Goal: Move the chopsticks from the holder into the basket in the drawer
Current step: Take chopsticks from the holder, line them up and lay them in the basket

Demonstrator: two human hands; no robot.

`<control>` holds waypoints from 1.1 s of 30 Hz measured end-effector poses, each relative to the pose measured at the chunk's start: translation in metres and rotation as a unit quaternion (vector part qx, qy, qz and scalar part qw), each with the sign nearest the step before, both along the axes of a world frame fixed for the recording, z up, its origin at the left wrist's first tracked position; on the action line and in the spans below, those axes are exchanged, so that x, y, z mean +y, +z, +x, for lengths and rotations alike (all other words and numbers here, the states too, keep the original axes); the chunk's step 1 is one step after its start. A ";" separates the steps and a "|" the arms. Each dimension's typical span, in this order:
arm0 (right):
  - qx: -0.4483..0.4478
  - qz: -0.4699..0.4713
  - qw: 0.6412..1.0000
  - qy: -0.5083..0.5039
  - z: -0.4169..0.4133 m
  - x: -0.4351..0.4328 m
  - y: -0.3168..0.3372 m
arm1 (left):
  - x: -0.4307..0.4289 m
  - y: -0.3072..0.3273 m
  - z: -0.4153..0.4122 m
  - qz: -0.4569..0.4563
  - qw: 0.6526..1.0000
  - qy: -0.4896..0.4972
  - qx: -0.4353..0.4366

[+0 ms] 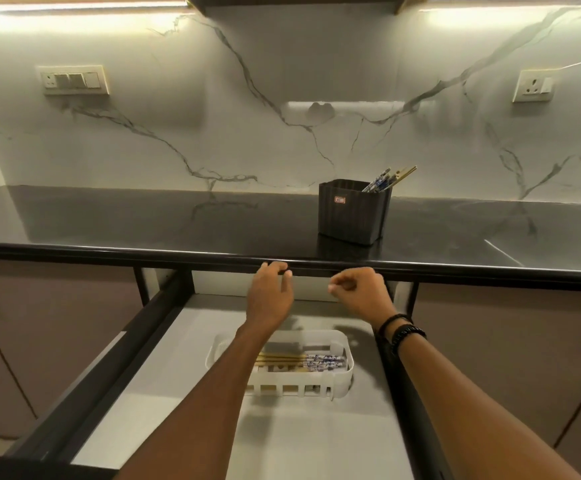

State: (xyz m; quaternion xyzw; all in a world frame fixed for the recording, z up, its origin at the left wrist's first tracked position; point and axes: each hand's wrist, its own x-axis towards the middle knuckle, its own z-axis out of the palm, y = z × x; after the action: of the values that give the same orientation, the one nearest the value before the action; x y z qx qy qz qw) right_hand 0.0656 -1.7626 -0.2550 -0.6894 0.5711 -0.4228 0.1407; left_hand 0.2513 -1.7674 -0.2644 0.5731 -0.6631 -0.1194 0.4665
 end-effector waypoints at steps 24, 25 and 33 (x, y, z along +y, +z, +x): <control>-0.218 -0.066 0.967 -0.115 -0.074 -0.087 0.130 | -0.065 0.067 -0.030 0.092 0.926 -0.016 -0.365; -0.207 -0.069 0.970 -0.104 -0.074 -0.089 0.130 | -0.065 0.069 -0.030 0.091 0.926 -0.018 -0.366; -0.161 -0.099 0.979 -0.080 -0.078 -0.096 0.136 | -0.067 0.069 -0.031 0.099 0.929 -0.029 -0.354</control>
State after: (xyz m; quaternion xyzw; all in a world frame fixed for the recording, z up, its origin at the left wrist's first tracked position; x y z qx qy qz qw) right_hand -0.0121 -1.8582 -0.1193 -0.5746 0.5496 -0.5930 0.1273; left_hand 0.2207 -1.8342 -0.1957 0.6020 -0.7863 0.0130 0.1385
